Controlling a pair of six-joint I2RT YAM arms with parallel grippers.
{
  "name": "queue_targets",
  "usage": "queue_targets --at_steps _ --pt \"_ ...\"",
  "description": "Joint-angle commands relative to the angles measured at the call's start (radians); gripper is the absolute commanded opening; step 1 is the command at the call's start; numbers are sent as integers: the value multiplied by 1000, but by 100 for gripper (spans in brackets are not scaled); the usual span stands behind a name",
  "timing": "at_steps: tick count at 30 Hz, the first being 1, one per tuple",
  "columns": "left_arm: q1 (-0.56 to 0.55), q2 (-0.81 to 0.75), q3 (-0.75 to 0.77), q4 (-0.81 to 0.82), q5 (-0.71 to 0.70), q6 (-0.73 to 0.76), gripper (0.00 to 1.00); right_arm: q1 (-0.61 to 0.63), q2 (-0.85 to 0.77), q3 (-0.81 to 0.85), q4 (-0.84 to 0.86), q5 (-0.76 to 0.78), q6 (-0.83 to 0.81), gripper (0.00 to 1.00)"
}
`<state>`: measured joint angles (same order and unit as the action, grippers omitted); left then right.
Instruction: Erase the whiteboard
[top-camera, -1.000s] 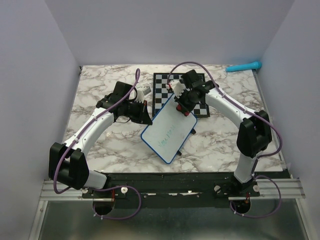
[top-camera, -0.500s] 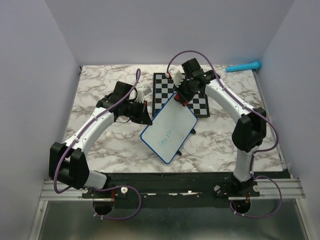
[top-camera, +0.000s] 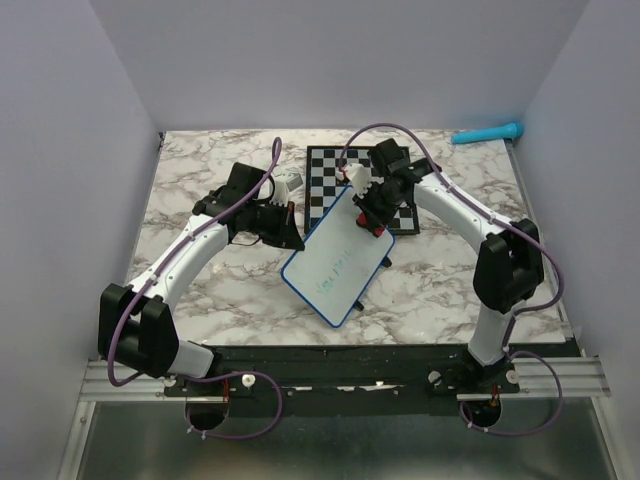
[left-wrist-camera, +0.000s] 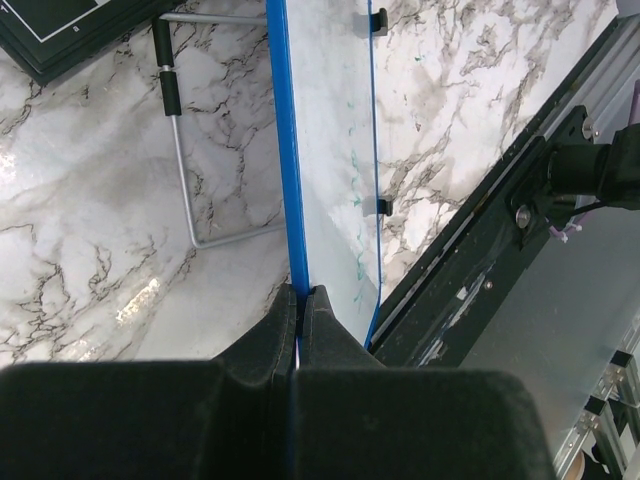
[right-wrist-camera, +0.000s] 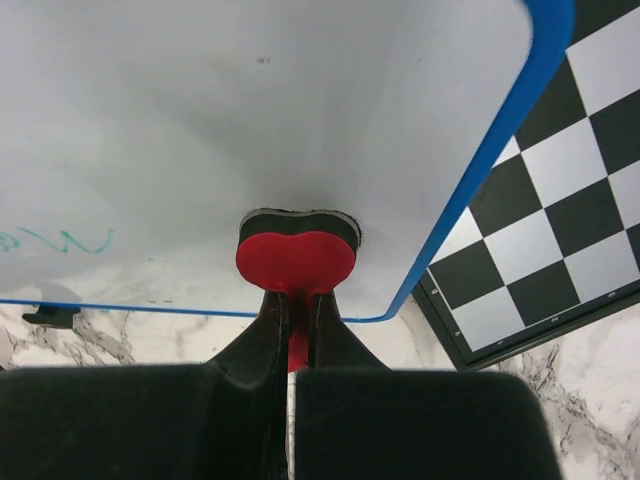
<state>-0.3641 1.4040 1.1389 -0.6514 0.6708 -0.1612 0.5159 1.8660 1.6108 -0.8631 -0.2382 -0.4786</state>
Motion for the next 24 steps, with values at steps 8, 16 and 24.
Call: queue_targets --at_steps 8,16,24 --pt "-15 -19 -28 76 61 -37 0 9 -145 -45 -27 -124 80 1" --pt "-15 -16 -42 96 58 -61 0 142 -307 -326 110 -118 199 1" --pt "-15 -19 -50 101 36 -92 0 426 -334 -417 211 184 423 1"
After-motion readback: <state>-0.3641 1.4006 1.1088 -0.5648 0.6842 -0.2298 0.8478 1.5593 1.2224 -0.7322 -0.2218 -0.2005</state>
